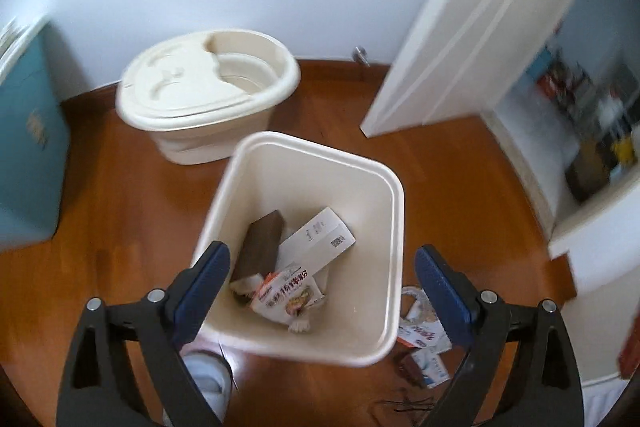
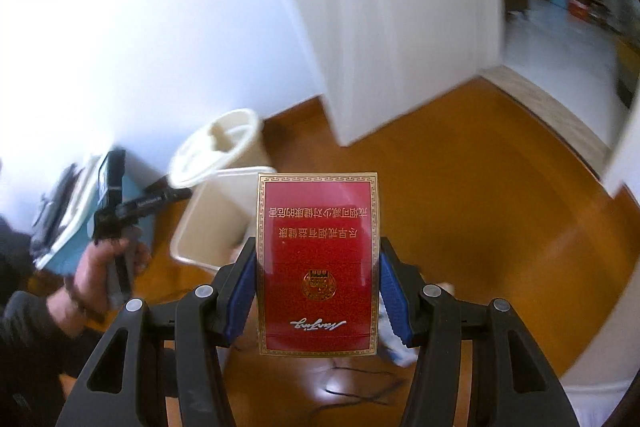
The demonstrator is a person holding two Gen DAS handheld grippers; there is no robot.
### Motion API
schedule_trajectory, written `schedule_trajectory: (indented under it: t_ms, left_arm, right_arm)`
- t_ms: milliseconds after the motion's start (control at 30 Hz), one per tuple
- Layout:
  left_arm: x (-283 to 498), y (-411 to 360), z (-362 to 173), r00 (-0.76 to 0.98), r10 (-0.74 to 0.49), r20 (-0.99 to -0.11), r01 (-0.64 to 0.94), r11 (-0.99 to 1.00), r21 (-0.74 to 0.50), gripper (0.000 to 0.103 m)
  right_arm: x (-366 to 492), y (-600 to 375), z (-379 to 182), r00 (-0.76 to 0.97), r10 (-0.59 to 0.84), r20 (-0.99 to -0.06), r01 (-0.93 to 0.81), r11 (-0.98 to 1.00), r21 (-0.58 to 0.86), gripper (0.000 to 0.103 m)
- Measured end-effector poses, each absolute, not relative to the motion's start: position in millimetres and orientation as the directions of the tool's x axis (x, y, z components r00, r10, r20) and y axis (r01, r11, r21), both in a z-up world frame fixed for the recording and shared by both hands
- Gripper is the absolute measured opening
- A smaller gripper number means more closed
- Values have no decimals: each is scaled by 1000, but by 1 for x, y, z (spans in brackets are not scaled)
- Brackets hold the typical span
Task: Collect trash
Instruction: 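Drop the clear plastic bag into the wastebasket with the left tool, then drop the red card box into the wastebasket with the right tool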
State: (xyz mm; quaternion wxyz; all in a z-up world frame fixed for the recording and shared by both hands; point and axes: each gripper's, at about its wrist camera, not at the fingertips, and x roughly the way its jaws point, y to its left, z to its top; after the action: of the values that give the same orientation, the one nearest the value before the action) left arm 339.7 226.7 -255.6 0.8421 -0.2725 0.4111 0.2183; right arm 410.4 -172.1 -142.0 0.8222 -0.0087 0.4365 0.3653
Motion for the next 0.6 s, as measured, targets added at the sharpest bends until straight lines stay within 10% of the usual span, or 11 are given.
schedule_trajectory:
  t_ms: [600]
  left_arm:
    - [225, 261, -234, 559, 197, -805, -701, 630, -333, 95]
  right_arm:
    - [414, 130, -264, 137, 541, -830, -639, 689, 343, 63]
